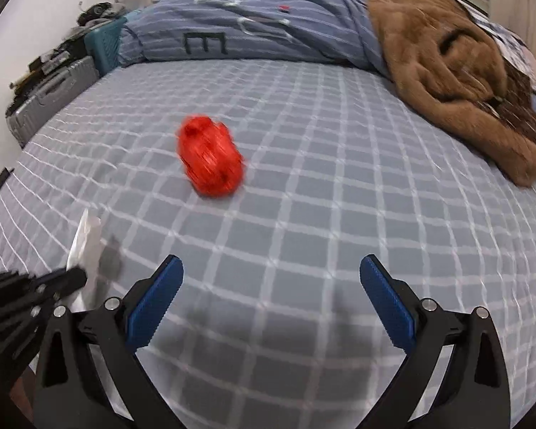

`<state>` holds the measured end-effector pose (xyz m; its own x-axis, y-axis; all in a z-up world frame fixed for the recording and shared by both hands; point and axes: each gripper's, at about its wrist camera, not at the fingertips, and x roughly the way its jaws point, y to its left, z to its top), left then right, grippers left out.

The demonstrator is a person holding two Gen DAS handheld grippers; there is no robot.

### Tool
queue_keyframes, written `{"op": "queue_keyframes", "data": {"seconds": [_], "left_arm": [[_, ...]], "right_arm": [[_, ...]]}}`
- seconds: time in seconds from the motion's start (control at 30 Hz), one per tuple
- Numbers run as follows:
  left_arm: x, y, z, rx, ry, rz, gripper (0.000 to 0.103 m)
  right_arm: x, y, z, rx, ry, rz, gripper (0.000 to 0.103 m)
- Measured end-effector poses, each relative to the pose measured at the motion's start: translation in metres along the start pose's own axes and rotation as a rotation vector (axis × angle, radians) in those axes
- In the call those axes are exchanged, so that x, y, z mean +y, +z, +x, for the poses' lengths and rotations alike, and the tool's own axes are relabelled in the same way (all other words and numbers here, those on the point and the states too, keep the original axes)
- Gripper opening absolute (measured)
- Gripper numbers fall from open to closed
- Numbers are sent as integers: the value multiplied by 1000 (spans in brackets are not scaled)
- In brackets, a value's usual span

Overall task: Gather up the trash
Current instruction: 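Grasp the white paper with the left tool while the right tool grasps the red bag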

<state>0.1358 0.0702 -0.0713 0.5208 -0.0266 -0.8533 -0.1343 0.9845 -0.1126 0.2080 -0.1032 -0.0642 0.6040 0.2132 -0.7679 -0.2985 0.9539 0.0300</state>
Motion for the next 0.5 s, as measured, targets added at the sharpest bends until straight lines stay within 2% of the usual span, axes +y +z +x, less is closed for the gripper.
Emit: {"op": "queue_keyframes", "data": {"seconds": [0.17,0.23,0.3,0.5], "left_arm": [[38,11,-5,-27,59,-13,3],[52,11,-5,-30,75,-8,3],[65,11,-4,-38,86,-36,3],[80,11,3,-43,69,-78,3]], "right_arm": [[32,38,27,-30,25,-47,95],[43,52,42,-28,43,-61,88],[48,60,52,-23,51,-63,85],[60,73,74,-13,62,-65,74]]}}
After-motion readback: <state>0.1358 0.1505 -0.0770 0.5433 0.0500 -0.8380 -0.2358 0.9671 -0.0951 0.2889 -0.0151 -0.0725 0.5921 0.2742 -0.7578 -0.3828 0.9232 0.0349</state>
